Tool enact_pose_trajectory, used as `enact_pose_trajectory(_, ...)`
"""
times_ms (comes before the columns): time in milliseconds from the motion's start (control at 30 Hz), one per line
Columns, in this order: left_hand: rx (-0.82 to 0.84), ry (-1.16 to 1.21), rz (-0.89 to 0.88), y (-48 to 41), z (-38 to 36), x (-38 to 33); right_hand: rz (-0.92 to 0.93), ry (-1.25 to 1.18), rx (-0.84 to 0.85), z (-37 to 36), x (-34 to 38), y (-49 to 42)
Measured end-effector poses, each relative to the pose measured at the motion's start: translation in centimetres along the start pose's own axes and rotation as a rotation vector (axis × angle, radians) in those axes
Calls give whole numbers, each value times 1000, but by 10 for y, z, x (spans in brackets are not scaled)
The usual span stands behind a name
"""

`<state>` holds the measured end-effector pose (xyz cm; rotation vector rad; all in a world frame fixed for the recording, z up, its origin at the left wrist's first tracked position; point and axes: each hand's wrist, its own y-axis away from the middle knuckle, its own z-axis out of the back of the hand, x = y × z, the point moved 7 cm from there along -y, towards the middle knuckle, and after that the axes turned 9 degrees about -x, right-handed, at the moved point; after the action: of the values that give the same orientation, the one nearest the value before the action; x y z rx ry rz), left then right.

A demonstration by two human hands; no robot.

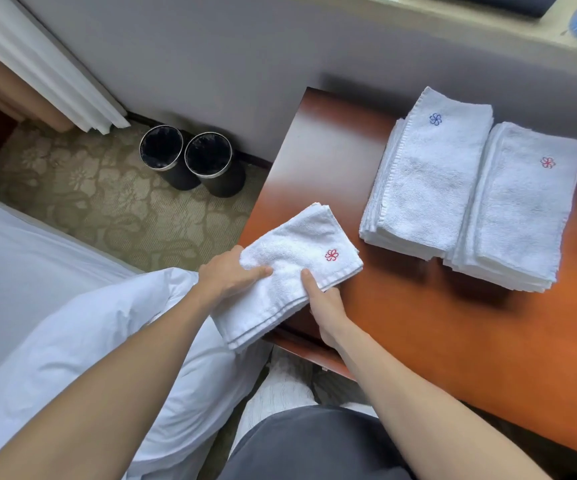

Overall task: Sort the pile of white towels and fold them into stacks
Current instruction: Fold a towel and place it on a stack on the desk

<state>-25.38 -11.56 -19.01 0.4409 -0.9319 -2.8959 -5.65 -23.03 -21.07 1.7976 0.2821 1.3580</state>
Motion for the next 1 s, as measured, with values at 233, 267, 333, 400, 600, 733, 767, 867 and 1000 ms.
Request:
enact_pose_trajectory(233, -14, 433, 31, -6, -2, -12, 71, 45, 13, -9, 51, -44)
enact_pose_trajectory(267, -19, 476, 48, -10, -3, -14, 69, 48, 9, -10, 51, -43)
enact_pose_trajectory(333, -35, 498, 83, -15, -3, -12, 36, 58, 29, -14, 36, -33)
enact_pose_trajectory(400, -38, 482, 91, -17, -4, -11, 30, 70, 28, -19, 16, -19)
enact_pose_trajectory(600, 1, 570, 46, -43, 10, -40, 193, 132, -104, -26, 49, -51)
enact_pose_trajectory(733, 4, 639, 5, -79, 33, -75, 202, 69, -93, -27, 99, -98)
enact_pose_trajectory(767, -12, 650, -5, -92, 42, -87, 219, 60, -123, -25, 117, -111)
enact_pose_trajectory(867, -36, 758, -33, -119, 56, -112, 253, 60, -204, -21, 144, -128)
enact_pose_trajectory(1000, 132, 957, -93, -109, 35, -106, 232, 95, -202, -18, 103, -96)
